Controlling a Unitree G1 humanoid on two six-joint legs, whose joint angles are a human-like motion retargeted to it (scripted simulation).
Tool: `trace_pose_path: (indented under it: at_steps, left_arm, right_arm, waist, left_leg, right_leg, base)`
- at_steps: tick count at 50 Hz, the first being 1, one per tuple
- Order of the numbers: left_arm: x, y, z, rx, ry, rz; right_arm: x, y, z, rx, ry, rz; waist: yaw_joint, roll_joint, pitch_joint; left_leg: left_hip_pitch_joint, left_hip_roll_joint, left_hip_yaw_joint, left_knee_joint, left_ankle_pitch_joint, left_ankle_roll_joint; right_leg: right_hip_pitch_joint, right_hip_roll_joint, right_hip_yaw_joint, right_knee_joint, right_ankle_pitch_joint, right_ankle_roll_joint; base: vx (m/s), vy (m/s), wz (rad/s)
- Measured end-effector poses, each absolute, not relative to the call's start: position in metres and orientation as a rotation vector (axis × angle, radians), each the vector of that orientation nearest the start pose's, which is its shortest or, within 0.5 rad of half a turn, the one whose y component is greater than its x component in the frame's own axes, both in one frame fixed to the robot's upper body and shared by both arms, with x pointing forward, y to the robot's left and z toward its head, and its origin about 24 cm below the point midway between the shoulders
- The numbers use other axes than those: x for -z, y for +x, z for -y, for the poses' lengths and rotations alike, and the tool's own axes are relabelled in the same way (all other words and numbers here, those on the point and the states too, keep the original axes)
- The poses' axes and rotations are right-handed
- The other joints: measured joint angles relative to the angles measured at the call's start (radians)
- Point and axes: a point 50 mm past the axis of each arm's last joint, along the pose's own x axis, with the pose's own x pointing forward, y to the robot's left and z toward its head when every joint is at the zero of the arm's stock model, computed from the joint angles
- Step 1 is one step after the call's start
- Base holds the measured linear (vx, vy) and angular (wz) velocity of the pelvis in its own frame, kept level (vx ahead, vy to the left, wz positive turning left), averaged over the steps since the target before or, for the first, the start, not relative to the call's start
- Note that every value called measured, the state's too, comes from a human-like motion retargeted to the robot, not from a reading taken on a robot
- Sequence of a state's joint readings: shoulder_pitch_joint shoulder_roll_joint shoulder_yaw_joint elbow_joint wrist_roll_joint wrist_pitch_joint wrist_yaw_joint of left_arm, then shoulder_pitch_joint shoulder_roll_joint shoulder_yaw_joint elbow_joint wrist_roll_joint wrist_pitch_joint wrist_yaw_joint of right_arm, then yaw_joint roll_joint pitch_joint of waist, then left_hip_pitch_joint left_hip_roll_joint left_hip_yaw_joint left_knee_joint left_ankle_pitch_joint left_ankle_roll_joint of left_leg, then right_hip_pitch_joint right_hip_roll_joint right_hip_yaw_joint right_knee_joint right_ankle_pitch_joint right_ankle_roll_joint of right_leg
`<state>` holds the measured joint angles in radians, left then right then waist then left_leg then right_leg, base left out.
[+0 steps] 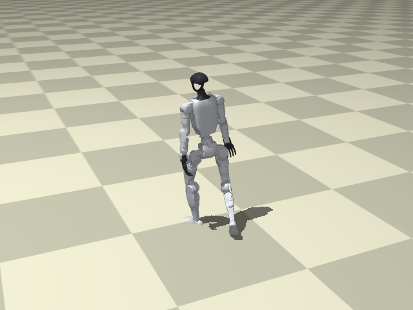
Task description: Walk run
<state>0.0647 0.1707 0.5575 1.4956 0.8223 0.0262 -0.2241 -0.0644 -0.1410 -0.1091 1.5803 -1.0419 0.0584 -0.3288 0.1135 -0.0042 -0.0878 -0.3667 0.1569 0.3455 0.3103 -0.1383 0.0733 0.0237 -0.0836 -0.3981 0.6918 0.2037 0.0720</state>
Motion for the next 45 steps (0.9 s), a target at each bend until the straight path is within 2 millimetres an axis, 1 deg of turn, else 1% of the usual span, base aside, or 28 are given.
trace_pose_path:
  at_steps: [2, 3, 5, 6, 8, 10, 11, 13, 15, 17, 18, 20, 22, 23, 24, 25, 27, 28, 30, 31, 32, 33, 35, 37, 40, 42, 45]
  left_arm:
    - [0.172, 0.009, -0.235, 0.175, 0.246, -1.589]
    - [0.17, 0.019, -0.243, 0.165, 0.288, -1.561]
    - [0.165, 0.04, -0.257, 0.153, 0.379, -1.504]
    - [0.163, 0.05, -0.262, 0.153, 0.419, -1.475]
    - [0.157, 0.07, -0.271, 0.155, 0.482, -1.413]
    - [0.151, 0.091, -0.277, 0.157, 0.52, -1.35]
    - [0.148, 0.101, -0.279, 0.154, 0.53, -1.317]
    - [0.14, 0.12, -0.284, 0.147, 0.547, -1.25]
    - [0.134, 0.135, -0.285, 0.143, 0.555, -1.19]
    - [0.132, 0.143, -0.282, 0.145, 0.555, -1.145]
    - [0.132, 0.145, -0.279, 0.149, 0.551, -1.129]
    - [0.135, 0.144, -0.27, 0.154, 0.531, -1.113]
    - [0.143, 0.13, -0.263, 0.164, 0.497, -1.143]
    - [0.147, 0.119, -0.26, 0.179, 0.483, -1.176]
    - [0.152, 0.106, -0.257, 0.198, 0.472, -1.214]
    - [0.157, 0.093, -0.252, 0.221, 0.463, -1.255]
    - [0.167, 0.06, -0.238, 0.248, 0.443, -1.356]
    - [0.171, 0.041, -0.232, 0.255, 0.424, -1.421]
    - [0.175, 0.008, -0.224, 0.29, 0.385, -1.555]
    - [0.175, -0.004, -0.223, 0.319, 0.374, -1.609]
    - [0.175, -0.014, -0.221, 0.345, 0.365, -1.656]
    - [0.174, -0.022, -0.22, 0.368, 0.358, -1.691]
    - [0.173, -0.034, -0.218, 0.398, 0.348, -1.728]
    - [0.173, -0.043, -0.215, 0.398, 0.333, -1.737]
    - [0.173, -0.054, -0.207, 0.373, 0.302, -1.739]
    - [0.173, -0.059, -0.203, 0.362, 0.273, -1.744]
    - [0.174, -0.061, -0.196, 0.349, 0.224, -1.751]
  right_arm:
    - [0.171, 0.039, 0.222, -0.354, -1.105, -1.337]
    - [0.172, 0.036, 0.221, -0.348, -1.093, -1.344]
    - [0.172, 0.028, 0.22, -0.328, -1.05, -1.372]
    - [0.173, 0.022, 0.219, -0.316, -1.023, -1.389]
    - [0.174, 0.012, 0.217, -0.298, -0.969, -1.42]
    - [0.175, 0.002, 0.214, -0.297, -0.922, -1.448]
    - [0.175, -0.002, 0.212, -0.302, -0.902, -1.464]
    - [0.175, -0.011, 0.209, -0.314, -0.865, -1.496]
    - [0.175, -0.022, 0.206, -0.331, -0.84, -1.53]
    - [0.175, -0.031, 0.204, -0.349, -0.818, -1.564]
    - [0.174, -0.036, 0.205, -0.355, -0.81, -1.582]
    - [0.173, -0.039, 0.209, -0.367, -0.809, -1.607]
    - [0.172, -0.038, 0.212, -0.377, -0.824, -1.616]
    - [0.172, -0.038, 0.213, -0.374, -0.826, -1.618]
    - [0.172, -0.037, 0.214, -0.361, -0.821, -1.618]
    - [0.172, -0.035, 0.214, -0.343, -0.811, -1.617]
    - [0.173, -0.032, 0.216, -0.292, -0.783, -1.616]
    - [0.173, -0.029, 0.217, -0.277, -0.776, -1.611]
    - [0.173, -0.02, 0.219, -0.252, -0.767, -1.586]
    - [0.174, -0.013, 0.22, -0.244, -0.767, -1.568]
    - [0.174, -0.006, 0.221, -0.237, -0.772, -1.548]
    - [0.174, 0.002, 0.222, -0.234, -0.787, -1.525]
    - [0.173, 0.023, 0.226, -0.233, -0.837, -1.474]
    - [0.17, 0.043, 0.23, -0.235, -0.907, -1.418]
    - [0.166, 0.072, 0.233, -0.244, -1.002, -1.32]
    - [0.163, 0.09, 0.232, -0.244, -1.032, -1.251]
    - [0.158, 0.114, 0.227, -0.233, -1.046, -1.152]
  waist:
    - [-0.021, -0.002, 0.013]
    - [-0.034, -0.012, 0.02]
    - [-0.074, -0.02, 0.029]
    - [-0.097, -0.02, 0.031]
    - [-0.14, -0.02, 0.034]
    - [-0.18, -0.024, 0.041]
    - [-0.197, -0.033, 0.046]
    - [-0.222, -0.055, 0.056]
    - [-0.233, -0.067, 0.06]
    - [-0.229, -0.064, 0.056]
    - [-0.228, -0.06, 0.054]
    - [-0.227, -0.052, 0.049]
    - [-0.261, -0.045, 0.033]
    - [-0.282, -0.041, 0.029]
    - [-0.292, -0.035, 0.027]
    - [-0.298, -0.029, 0.026]
    - [-0.291, -0.015, 0.024]
    - [-0.286, -0.029, 0.017]
    - [-0.256, -0.064, 0.015]
    - [-0.25, -0.08, 0.019]
    - [-0.243, -0.096, 0.024]
    - [-0.236, -0.111, 0.028]
    - [-0.217, -0.12, 0.041]
    - [-0.183, -0.113, 0.045]
    - [-0.123, -0.094, 0.037]
    - [-0.092, -0.078, 0.033]
    - [-0.062, -0.046, 0.044]
  left_leg:
    - [0.057, -0.01, 0.034, -0.035, -0.019, -0.007]
    - [0.089, -0.029, 0.047, -0.068, -0.018, -0.008]
    - [0.146, -0.07, 0.044, -0.131, -0.016, -0.005]
    - [0.166, -0.084, 0.034, -0.15, -0.019, -0.008]
    - [0.205, -0.108, 0.017, -0.18, -0.03, -0.016]
    - [0.246, -0.13, 0.005, -0.201, -0.049, -0.027]
    - [0.268, -0.146, 0.0, -0.21, -0.058, -0.033]
    - [0.317, -0.18, -0.007, -0.23, -0.08, -0.045]
    - [0.369, -0.202, -0.013, -0.249, -0.102, -0.057]
    - [0.412, -0.206, -0.019, -0.262, -0.12, -0.074]
    - [0.431, -0.207, -0.025, -0.262, -0.131, -0.083]
    - [0.457, -0.214, -0.032, -0.252, -0.145, -0.098]
    - [0.48, -0.224, -0.053, -0.231, -0.13, -0.118]
    - [0.494, -0.227, -0.072, -0.215, -0.104, -0.129]
    - [0.503, -0.229, -0.089, -0.194, -0.062, -0.143]
    - [0.51, -0.229, -0.105, -0.169, -0.011, -0.159]
    - [0.501, -0.218, -0.106, -0.076, 0.142, -0.18]
    - [0.495, -0.213, -0.052, -0.019, 0.23, -0.171]
    - [0.455, -0.218, 0.023, 0.144, 0.377, -0.133]
    - [0.419, -0.204, 0.045, 0.248, 0.404, -0.114]
    - [0.382, -0.188, 0.065, 0.344, 0.407, -0.101]
    - [0.343, -0.168, 0.082, 0.427, 0.365, -0.097]
    - [0.258, -0.102, 0.125, 0.56, 0.27, -0.079]
    - [0.165, -0.075, 0.133, 0.587, 0.229, -0.092]
    - [0.033, -0.062, 0.137, 0.51, 0.159, -0.14]
    - [-0.036, -0.054, 0.146, 0.39, 0.122, -0.135]
    - [-0.112, -0.074, 0.088, 0.14, 0.077, -0.114]
  right_leg:
    - [-0.118, -0.051, 0.007, 0.161, -0.107, -0.017]
    - [-0.182, -0.072, 0.017, 0.215, -0.147, -0.013]
    - [-0.292, -0.097, 0.009, 0.26, -0.208, -0.014]
    - [-0.334, -0.107, -0.013, 0.241, -0.242, -0.026]
    - [-0.4, -0.129, -0.072, 0.158, -0.301, -0.054]
    - [-0.445, -0.135, -0.138, 0.004, -0.344, -0.097]
    - [-0.464, -0.126, -0.148, -0.095, -0.35, -0.108]
    - [-0.503, -0.098, -0.136, -0.29, -0.361, -0.124]
    - [-0.553, -0.05, -0.064, -0.444, -0.373, -0.154]
    - [-0.597, -0.024, -0.008, -0.519, -0.393, -0.142]
    - [-0.608, -0.019, -0.005, -0.529, -0.396, -0.148]
    - [-0.626, -0.029, -0.006, -0.483, -0.369, -0.197]
    - [-0.622, -0.059, -0.022, -0.413, -0.31, -0.212]
    - [-0.608, -0.077, -0.052, -0.393, -0.263, -0.209]
    - [-0.608, -0.092, -0.051, -0.349, -0.257, -0.213]
    - [-0.613, -0.105, -0.034, -0.293, -0.271, -0.22]
    - [-0.575, -0.107, 0.008, -0.258, -0.329, -0.212]
    - [-0.534, -0.112, 0.026, -0.281, -0.352, -0.21]
    - [-0.432, -0.155, -0.026, -0.342, -0.379, -0.201]
    - [-0.392, -0.175, -0.04, -0.36, -0.39, -0.189]
    - [-0.357, -0.191, -0.042, -0.375, -0.402, -0.178]
    - [-0.332, -0.196, -0.021, -0.384, -0.415, -0.169]
    - [-0.273, -0.187, -0.021, -0.422, -0.428, -0.159]
    - [-0.211, -0.16, -0.066, -0.48, -0.433, -0.157]
    - [-0.146, -0.092, -0.05, -0.555, -0.441, -0.147]
    - [-0.098, -0.054, -0.074, -0.592, -0.455, -0.137]
    - [-0.013, 0.016, -0.086, -0.64, -0.482, -0.12]
  base:
    - [0.58, 0.02, -0.68]
    - [0.59, 0.01, -0.21]
    - [0.5, 0.0, 0.31]
    - [0.52, -0.01, 0.59]
    - [0.6, -0.03, 0.58]
    - [0.6, -0.08, 0.49]
    - [0.63, -0.12, 0.45]
    - [0.69, -0.15, 0.4]
    - [0.73, -0.17, 0.28]
    - [0.82, -0.19, 0.24]
    - [0.8, -0.15, 0.29]
    - [0.82, -0.15, 0.3]
    - [0.77, -0.15, 0.58]
    - [0.8, -0.18, 0.76]
    - [0.85, -0.21, 0.73]
    - [0.92, -0.2, 0.61]
    - [0.99, -0.17, 0.43]
    - [0.92, -0.15, 0.11]
    - [0.76, -0.14, -0.06]
    - [0.66, -0.15, 0.25]
    - [0.59, -0.16, 0.51]
    - [0.58, -0.16, 0.43]
    - [0.71, -0.19, 0.2]
    - [0.77, -0.18, -0.29]
    - [0.52, -0.12, -0.54]
    - [0.66, -0.12, -0.25]
    - [0.65, -0.12, -0.06]
